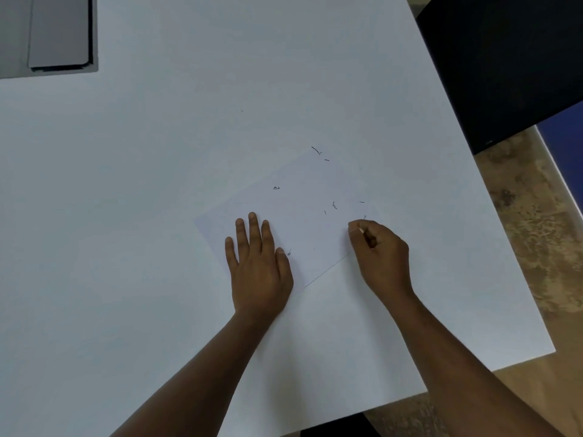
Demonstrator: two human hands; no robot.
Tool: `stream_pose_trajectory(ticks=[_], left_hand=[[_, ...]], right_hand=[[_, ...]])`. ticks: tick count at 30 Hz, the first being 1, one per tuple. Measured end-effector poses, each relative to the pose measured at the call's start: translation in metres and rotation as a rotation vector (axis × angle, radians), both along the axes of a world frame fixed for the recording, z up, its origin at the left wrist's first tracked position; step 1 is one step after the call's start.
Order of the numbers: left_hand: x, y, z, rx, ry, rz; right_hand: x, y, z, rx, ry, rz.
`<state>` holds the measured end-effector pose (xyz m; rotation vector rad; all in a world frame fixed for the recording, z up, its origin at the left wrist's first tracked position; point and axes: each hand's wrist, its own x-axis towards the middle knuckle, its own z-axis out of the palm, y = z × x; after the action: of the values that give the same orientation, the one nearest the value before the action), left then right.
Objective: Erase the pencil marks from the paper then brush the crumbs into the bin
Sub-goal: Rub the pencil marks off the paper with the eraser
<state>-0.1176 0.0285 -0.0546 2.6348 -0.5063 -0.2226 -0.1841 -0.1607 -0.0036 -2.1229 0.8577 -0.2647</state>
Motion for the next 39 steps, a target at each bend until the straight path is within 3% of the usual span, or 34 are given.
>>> stream_pose_trajectory(ticks=[4,9,11,13,16,19,23,26,29,31,36,39], left_hand=[[0.006,0.006,0.007,-0.229,0.124,0.059],[0.009,0.011,0.021,-0.468,0.226,0.170],[0.015,0.019,0.022,-0.415,0.097,0.215],[0.024,0.028,0.015,-0.243,0.001,0.231],[0.032,0.038,-0.002,0.045,-0.052,0.164],[0.032,0.043,-0.014,0.183,-0.074,0.051],[0.033,0.042,-0.014,0.223,-0.065,0.034],[0.034,0.040,-0.013,0.231,-0.042,0.037],[0.033,0.041,-0.013,0.231,-0.039,0.038],[0.033,0.041,-0.012,0.235,-0.037,0.038],[0.033,0.040,-0.011,0.234,-0.054,0.038],[0.033,0.042,-0.013,0.252,-0.074,0.026]], right_hand=[[0.008,0.004,0.001,0.087,0.018,-0.009],[0.025,0.015,0.007,-0.051,0.047,0.176],[0.035,0.026,0.004,-0.124,0.062,0.286],[0.046,0.040,0.001,-0.144,0.067,0.372],[0.058,0.065,-0.003,-0.191,-0.019,0.510],[0.060,0.090,-0.013,-0.303,0.012,0.684],[0.069,0.083,-0.014,-0.459,0.073,0.785],[0.085,0.027,-0.021,-0.587,0.123,0.615],[0.093,-0.020,-0.023,-0.553,0.130,0.361],[0.093,-0.023,-0.023,-0.544,0.108,0.335],[0.100,0.055,-0.021,-0.449,-0.072,0.586],[0.104,0.093,-0.026,-0.381,-0.079,0.760]])
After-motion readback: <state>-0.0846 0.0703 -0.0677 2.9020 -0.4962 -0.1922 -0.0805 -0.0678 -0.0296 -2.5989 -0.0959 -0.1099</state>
